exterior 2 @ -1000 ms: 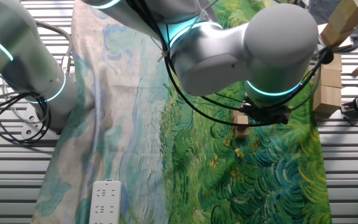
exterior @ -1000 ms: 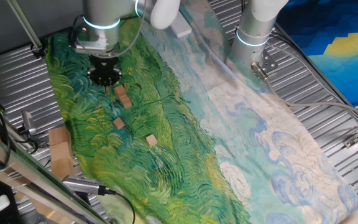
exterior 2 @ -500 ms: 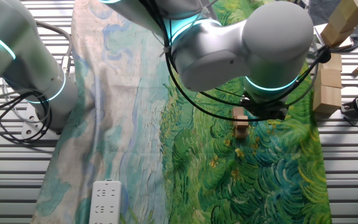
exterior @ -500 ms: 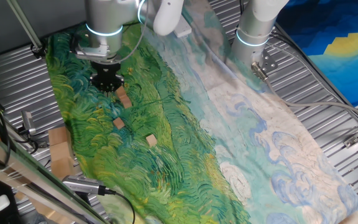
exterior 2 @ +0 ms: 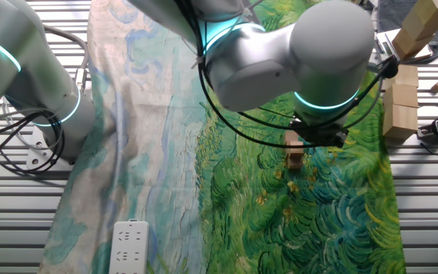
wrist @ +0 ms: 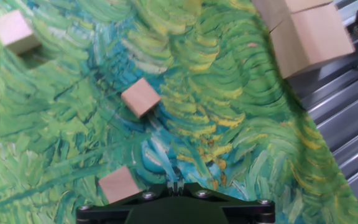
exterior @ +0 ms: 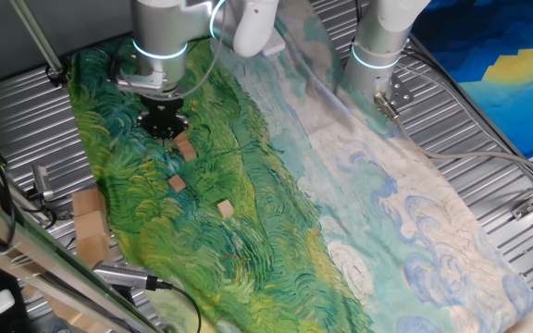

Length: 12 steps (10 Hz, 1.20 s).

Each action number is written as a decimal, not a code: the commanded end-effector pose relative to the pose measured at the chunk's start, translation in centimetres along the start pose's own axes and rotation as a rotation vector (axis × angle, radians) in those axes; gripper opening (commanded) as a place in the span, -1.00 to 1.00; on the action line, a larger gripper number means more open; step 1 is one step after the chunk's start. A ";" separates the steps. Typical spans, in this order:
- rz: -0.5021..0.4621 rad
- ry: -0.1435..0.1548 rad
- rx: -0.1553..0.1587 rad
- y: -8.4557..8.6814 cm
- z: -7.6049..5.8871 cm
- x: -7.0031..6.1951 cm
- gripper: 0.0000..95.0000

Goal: Stack the blocks into a pyramid shape

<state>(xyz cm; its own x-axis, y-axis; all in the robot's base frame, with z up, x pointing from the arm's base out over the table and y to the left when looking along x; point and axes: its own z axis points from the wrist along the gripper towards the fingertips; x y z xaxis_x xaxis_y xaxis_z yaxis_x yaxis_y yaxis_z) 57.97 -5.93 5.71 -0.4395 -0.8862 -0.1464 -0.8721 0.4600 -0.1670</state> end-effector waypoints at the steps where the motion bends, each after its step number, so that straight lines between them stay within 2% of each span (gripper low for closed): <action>1: 0.006 -0.005 -0.008 0.2 -0.1 0.0 -1.00; 4: 0.017 -0.004 -0.008 0.3 -0.6 -0.3 -1.00; 12: 0.068 -0.019 -0.019 0.9 -0.5 -0.9 -1.00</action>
<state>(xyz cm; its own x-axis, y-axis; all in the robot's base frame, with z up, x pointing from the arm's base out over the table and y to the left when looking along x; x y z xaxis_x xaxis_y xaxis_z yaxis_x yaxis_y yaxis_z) 57.38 -4.73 6.13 -0.4944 -0.8512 -0.1762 -0.8447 0.5183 -0.1333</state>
